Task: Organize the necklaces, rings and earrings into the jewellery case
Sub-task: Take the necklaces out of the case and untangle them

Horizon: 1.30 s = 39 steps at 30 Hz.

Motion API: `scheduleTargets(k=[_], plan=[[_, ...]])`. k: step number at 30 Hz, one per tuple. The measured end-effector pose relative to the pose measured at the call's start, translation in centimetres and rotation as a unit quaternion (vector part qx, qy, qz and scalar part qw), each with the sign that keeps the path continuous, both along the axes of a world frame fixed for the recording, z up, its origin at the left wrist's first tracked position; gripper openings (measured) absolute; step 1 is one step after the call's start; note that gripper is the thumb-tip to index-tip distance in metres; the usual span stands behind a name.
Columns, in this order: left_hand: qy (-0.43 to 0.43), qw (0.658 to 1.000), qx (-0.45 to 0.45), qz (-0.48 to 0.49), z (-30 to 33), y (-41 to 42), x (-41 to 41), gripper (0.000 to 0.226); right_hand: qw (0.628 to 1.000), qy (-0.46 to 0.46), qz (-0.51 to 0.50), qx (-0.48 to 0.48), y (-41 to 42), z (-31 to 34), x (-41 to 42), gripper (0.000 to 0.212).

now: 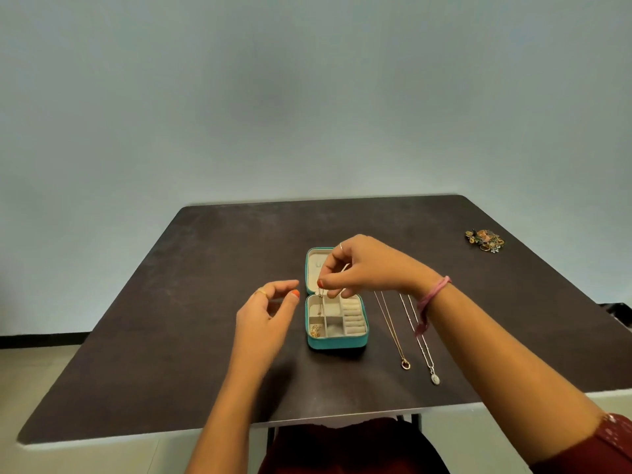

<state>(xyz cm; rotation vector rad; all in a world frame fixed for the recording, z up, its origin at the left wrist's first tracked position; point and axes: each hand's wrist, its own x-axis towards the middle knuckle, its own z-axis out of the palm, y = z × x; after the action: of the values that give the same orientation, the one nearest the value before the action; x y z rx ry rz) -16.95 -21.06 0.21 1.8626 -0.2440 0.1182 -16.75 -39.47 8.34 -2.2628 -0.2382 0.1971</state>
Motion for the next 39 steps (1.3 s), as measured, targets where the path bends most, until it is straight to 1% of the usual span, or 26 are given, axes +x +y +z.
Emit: scheduleTargets(k=[5, 8, 12, 15, 17, 19, 23, 27, 32, 35, 39], plan=[[-0.079, 0.988, -0.034, -0.125, 4.8, -0.3, -1.0, 0.027, 0.999, -0.037, 0.007, 0.035, -0.3, 2.7, -0.8, 0.012], [-0.125, 0.983, -0.024, -0.134, 6.6, -0.7, -0.9, 0.027, 0.997, -0.057, 0.012, 0.053, -0.7, 3.9, -1.5, 0.011], [-0.171, 0.977, 0.011, -0.126, 8.4, -1.1, -0.6, 0.023, 0.993, -0.071, 0.016, 0.092, -1.5, 4.9, -2.3, 0.016], [-0.178, 0.975, 0.026, -0.132, 9.6, -1.4, -0.5, 0.020, 0.990, -0.085, 0.016, 0.109, -2.0, 5.3, -2.9, 0.018], [-0.171, 0.975, 0.016, -0.140, 10.4, -1.5, -0.4, 0.019, 0.986, -0.090, 0.012, 0.138, -2.1, 5.2, -3.2, 0.020], [-0.160, 0.975, 0.000, -0.152, 10.9, -1.7, -0.2, 0.020, 0.979, -0.085, 0.000, 0.187, -2.2, 4.8, -3.3, 0.023], [-0.177, 0.971, 0.013, -0.159, 11.8, -2.1, 0.1, 0.021, 0.955, -0.092, -0.035, 0.280, -2.0, 3.8, -3.5, 0.017], [-0.208, 0.967, 0.032, -0.144, 12.4, -2.5, 0.3, 0.024, 0.938, -0.106, -0.047, 0.326, -2.1, 3.2, -4.0, 0.023], [-0.241, 0.961, 0.084, -0.110, 13.0, -3.6, 0.5, 0.030, 0.929, -0.117, -0.038, 0.348, -1.8, 2.4, -4.3, 0.029], [-0.208, 0.970, 0.053, -0.111, 13.3, -4.3, 0.3, 0.026, 0.924, -0.115, -0.056, 0.359, -1.9, 2.2, -4.2, 0.028], [-0.162, 0.980, -0.014, -0.117, 13.4, -4.7, 0.0, 0.014, 0.922, -0.118, -0.076, 0.361, -2.2, 2.0, -4.4, 0.020]])
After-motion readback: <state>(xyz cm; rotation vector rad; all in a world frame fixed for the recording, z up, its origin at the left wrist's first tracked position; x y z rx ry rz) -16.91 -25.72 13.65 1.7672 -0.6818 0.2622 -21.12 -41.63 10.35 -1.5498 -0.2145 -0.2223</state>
